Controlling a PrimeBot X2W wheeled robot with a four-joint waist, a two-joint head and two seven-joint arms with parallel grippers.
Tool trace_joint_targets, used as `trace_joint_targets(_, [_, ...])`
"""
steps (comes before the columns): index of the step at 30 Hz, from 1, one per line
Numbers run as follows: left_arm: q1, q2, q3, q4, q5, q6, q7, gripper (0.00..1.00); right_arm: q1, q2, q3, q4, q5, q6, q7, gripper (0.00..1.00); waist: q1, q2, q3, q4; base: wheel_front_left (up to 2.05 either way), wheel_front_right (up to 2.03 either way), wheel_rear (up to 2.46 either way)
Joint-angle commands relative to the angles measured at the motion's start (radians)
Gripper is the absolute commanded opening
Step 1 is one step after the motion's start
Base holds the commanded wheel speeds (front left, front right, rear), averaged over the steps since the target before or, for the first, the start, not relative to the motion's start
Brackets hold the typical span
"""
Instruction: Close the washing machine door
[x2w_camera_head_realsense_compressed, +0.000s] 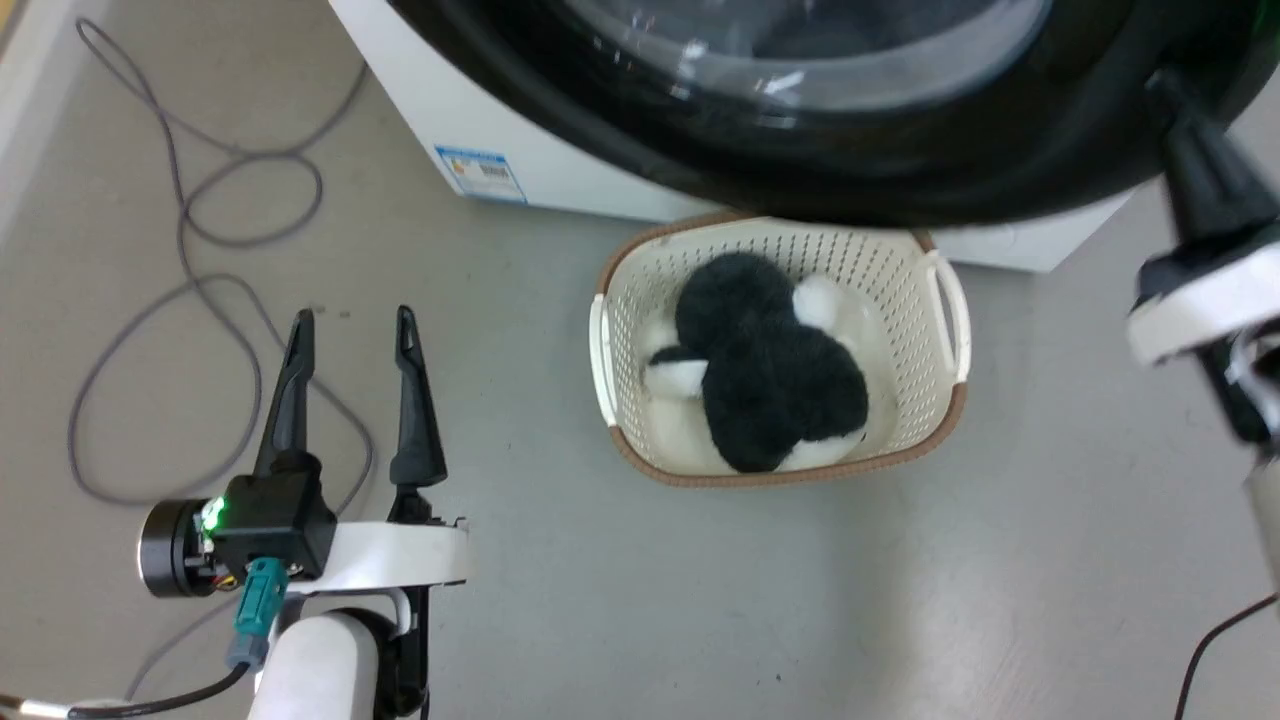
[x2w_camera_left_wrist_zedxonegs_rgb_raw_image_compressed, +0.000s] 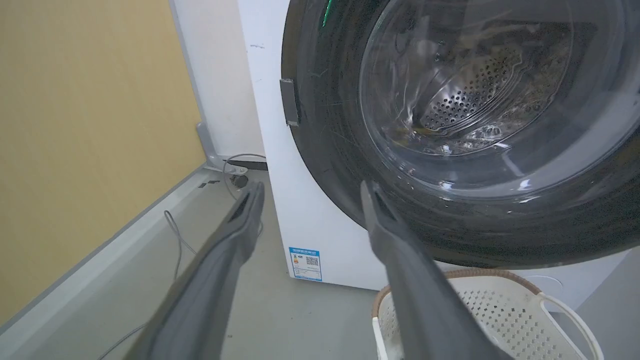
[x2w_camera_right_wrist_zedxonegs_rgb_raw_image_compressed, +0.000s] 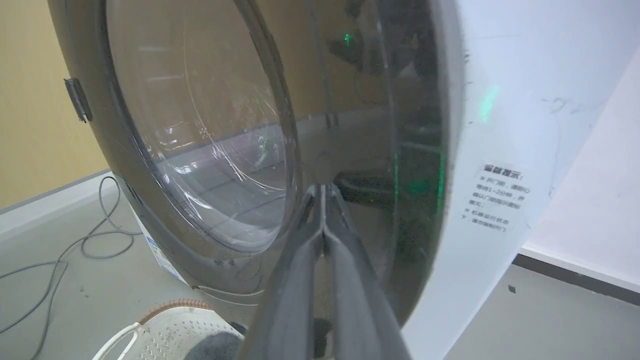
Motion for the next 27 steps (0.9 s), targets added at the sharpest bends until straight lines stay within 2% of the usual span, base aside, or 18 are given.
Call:
trace_joint_targets(1, [-0.022, 0.000, -0.004, -0.001, -0.006, 0.005, -0.004, 1.00, -0.040, -0.014, -0.012, 0.023, -0.009, -0.002, -0.003, 0.00, -0.0001, 0.0000, 0.026, 0.007, 0.00, 0.00, 0.00])
trace_joint_targets(9, [-0.042, 0.000, -0.013, 0.001, -0.013, 0.016, -0.004, 1.00, -0.176, -0.032, -0.034, 0.159, -0.027, -0.002, -0.003, 0.00, -0.0001, 0.0000, 0.050, 0.018, 0.00, 0.00, 0.00])
trace_joint_targets(17, [-0.045, 0.000, -0.015, 0.001, -0.013, 0.022, -0.004, 1.00, -0.226, -0.004, -0.084, 0.234, -0.067, -0.002, -0.003, 0.00, -0.0001, 0.0000, 0.051, 0.015, 0.00, 0.00, 0.00])
trace_joint_targets(22, [-0.032, 0.000, -0.006, 0.007, -0.008, 0.022, -0.004, 1.00, -0.179, 0.029, -0.112, 0.185, -0.095, -0.002, -0.003, 0.00, -0.0001, 0.0000, 0.021, 0.003, 0.00, 0.00, 0.00])
trace_joint_targets(27, [-0.007, 0.000, 0.016, 0.017, 0.001, 0.027, -0.004, 1.00, -0.078, 0.075, -0.162, 0.053, -0.134, -0.002, -0.003, 0.00, -0.0001, 0.0000, -0.043, -0.021, 0.00, 0.00, 0.00])
